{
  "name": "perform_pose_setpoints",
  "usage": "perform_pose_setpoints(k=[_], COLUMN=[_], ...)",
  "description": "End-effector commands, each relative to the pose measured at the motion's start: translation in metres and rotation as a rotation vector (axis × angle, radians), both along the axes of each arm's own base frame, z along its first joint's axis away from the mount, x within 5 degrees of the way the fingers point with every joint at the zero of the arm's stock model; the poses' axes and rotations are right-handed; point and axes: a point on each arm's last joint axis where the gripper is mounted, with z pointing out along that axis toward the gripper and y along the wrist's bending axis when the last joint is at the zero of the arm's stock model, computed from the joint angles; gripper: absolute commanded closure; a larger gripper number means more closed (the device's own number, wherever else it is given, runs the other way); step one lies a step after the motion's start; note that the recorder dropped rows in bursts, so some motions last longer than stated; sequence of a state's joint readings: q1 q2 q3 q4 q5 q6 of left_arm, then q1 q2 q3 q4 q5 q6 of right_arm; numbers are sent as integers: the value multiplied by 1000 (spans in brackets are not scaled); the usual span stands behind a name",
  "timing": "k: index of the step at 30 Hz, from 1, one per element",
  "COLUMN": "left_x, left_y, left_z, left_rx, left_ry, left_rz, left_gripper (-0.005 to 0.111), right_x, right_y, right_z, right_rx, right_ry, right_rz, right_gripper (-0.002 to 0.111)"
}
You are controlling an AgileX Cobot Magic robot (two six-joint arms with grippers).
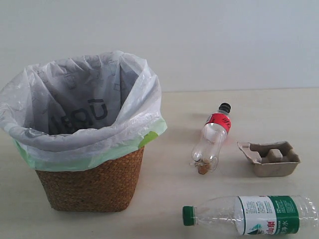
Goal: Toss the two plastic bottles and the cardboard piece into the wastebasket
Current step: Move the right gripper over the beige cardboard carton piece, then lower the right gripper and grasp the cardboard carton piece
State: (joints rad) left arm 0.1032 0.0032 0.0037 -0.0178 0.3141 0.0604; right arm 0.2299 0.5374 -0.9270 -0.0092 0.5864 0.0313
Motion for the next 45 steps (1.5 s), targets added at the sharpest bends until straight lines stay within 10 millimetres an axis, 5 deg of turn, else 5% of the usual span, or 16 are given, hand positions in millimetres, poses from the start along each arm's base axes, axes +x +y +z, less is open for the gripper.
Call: perform_pose_setpoints(k=[1, 14, 26, 37, 45], left_x=[0, 0, 0, 0, 0], left_y=[0, 0, 0, 0, 0], left_z=[2, 2, 2, 2, 2], left_rx=[-7, -7, -7, -7, -7], left_ry=[-14, -14, -14, -14, -14], left_rz=[6, 6, 6, 6, 6], left_gripper=[-1, -1, -1, -1, -1], right_x=[38, 151, 209, 259, 284], right_y=[8, 35, 34, 40, 20], right_z=[-10, -103, -186, -211, -239], right_rx=[60, -67, -188, -257, -260], right_ry=[237, 785, 1019, 1117, 1217], right_rz=[-32, -66, -235, -286, -359], right_gripper=[3, 3, 3, 3, 3])
